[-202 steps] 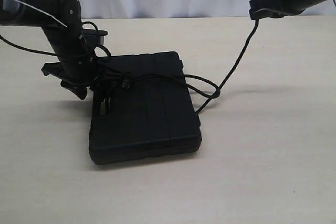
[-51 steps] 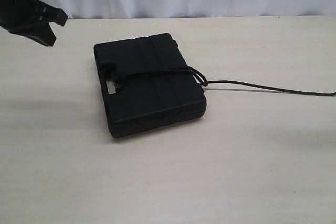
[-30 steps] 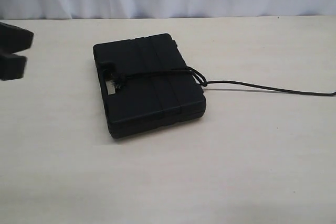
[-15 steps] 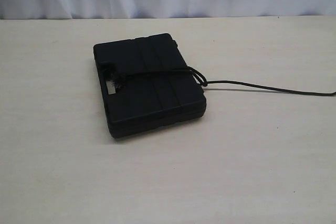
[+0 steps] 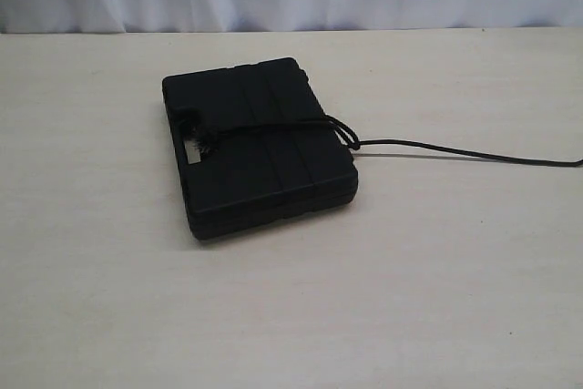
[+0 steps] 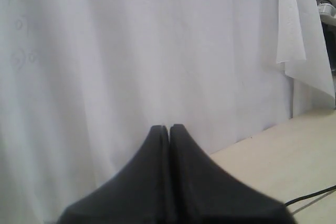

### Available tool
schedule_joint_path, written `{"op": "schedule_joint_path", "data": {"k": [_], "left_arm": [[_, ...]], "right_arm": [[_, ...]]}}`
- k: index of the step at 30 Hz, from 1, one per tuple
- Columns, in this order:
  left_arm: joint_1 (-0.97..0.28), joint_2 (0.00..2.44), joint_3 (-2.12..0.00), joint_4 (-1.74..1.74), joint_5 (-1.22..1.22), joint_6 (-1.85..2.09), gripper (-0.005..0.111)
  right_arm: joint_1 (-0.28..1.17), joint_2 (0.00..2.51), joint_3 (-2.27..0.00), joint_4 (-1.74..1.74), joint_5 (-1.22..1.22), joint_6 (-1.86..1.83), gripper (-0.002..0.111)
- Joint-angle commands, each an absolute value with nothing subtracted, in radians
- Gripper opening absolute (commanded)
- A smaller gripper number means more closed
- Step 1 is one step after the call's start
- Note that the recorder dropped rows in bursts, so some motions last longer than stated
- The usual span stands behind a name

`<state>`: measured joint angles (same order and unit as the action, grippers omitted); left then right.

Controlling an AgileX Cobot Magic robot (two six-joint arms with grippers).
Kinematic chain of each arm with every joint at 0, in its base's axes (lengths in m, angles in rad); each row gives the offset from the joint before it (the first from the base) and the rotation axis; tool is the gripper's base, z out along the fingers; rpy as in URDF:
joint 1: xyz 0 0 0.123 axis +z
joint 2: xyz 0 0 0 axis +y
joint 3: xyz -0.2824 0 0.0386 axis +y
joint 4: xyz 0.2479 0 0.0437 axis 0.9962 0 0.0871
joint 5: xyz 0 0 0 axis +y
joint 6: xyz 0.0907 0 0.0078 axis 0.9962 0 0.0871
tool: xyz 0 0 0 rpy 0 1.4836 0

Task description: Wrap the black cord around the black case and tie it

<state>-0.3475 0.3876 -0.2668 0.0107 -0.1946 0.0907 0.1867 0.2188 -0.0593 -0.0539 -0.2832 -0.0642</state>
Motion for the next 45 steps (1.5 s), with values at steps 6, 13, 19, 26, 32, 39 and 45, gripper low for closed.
{"op": "schedule_joint_path", "data": {"k": [6, 13, 19, 26, 32, 39, 45], "left_arm": [[-0.35, 0.208, 0.0, 0.014, -0.261, 0.094, 0.0], [-0.34, 0.0, 0.0, -0.074, 0.308, 0.094, 0.0], [-0.265, 0.0, 0.0, -0.081, 0.305, 0.094, 0.0], [-0.219, 0.0, 0.0, -0.081, 0.305, 0.094, 0.0], [-0.219, 0.0, 0.0, -0.081, 0.305, 0.094, 0.0], [-0.219, 0.0, 0.0, -0.081, 0.305, 0.094, 0.0], [-0.219, 0.0, 0.0, -0.081, 0.305, 0.094, 0.0]], "right_arm": [[0.188, 0.137, 0.0, -0.06, -0.179, -0.063, 0.004], [0.186, 0.0, 0.0, -0.06, -0.078, -0.063, 0.004], [0.184, 0.0, 0.0, -0.06, -0.029, -0.063, 0.004], [0.184, 0.0, 0.0, -0.06, 0.348, -0.063, 0.004], [0.184, 0.0, 0.0, 0.018, 0.327, -0.063, 0.004], [0.169, 0.0, 0.0, 0.021, 0.327, -0.063, 0.004], [0.008, 0.0, 0.0, 0.086, 0.327, -0.063, 0.004]]}}
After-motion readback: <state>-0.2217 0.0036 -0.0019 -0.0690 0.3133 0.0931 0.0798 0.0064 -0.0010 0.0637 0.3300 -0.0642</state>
